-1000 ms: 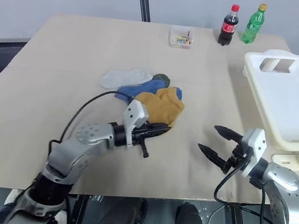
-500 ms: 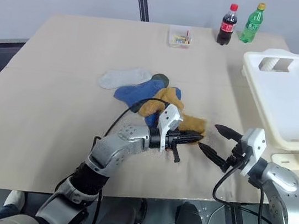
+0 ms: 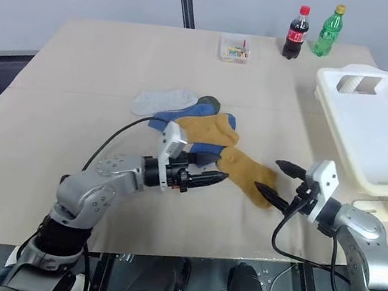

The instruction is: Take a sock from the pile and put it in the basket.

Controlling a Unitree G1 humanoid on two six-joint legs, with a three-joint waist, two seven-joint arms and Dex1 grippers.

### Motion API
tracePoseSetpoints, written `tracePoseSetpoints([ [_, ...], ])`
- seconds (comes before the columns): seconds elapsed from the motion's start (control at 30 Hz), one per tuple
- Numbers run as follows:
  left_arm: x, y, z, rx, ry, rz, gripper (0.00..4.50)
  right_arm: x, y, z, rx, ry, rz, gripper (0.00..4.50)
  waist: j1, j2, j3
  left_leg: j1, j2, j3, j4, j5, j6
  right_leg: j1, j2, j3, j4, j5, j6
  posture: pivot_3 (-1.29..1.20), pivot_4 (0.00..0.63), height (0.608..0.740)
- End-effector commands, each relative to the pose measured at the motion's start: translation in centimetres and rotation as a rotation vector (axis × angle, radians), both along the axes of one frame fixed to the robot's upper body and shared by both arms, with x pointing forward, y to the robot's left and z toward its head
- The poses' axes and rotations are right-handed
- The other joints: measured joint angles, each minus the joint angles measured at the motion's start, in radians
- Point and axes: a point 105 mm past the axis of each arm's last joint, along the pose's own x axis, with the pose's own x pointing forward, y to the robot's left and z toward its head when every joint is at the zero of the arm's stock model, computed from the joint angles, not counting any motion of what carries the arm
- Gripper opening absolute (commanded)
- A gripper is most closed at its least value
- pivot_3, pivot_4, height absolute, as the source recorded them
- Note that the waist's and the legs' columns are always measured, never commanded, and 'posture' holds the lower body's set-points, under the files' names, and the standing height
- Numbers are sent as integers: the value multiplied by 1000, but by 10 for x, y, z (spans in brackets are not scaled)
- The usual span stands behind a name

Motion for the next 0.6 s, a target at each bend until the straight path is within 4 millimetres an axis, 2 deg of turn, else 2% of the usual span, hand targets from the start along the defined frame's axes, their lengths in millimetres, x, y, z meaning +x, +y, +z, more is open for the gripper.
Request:
tracePoseSetpoints([
  [0.03, -16, 16, 28, -72, -71, -24, 3067, 2, -8, -8, -100, 37, -34, 4261, 0, 0, 0, 0, 0, 0, 0, 0, 0, 0, 0, 0, 0, 0, 0, 0, 150, 740],
  [0.17, -40, 35, 31, -93, 20, -95, 3067, 6, 10, 2, -131, -41, 27, 4261, -8, 0, 0, 0, 1, 1, 0, 0, 0, 0, 1, 0, 0, 0, 0, 0, 150, 740],
  [0.27, -50, 44, 37, -117, 83, -126, 3067, 17, 37, 10, -140, -91, 89, 4261, -10, -1, 0, 1, 1, 1, 0, 0, 0, 0, 1, 1, 1, 0, 0, 0, 150, 740],
  [0.4, -49, 51, 37, -78, 89, -91, 3067, 36, 75, 11, -159, -128, 168, 4261, -7, -1, 0, 2, 2, 1, 0, 0, 0, 0, 1, 0, 1, 0, 0, 0, 150, 740],
  [0.6, -43, 66, 30, 4, 51, 13, 3067, 57, 103, 4, -227, -110, 201, 4261, -5, -1, 0, -1, -1, 0, -1, 0, -1, -2, -1, 0, -1, 0, 0, 0, 150, 740],
])
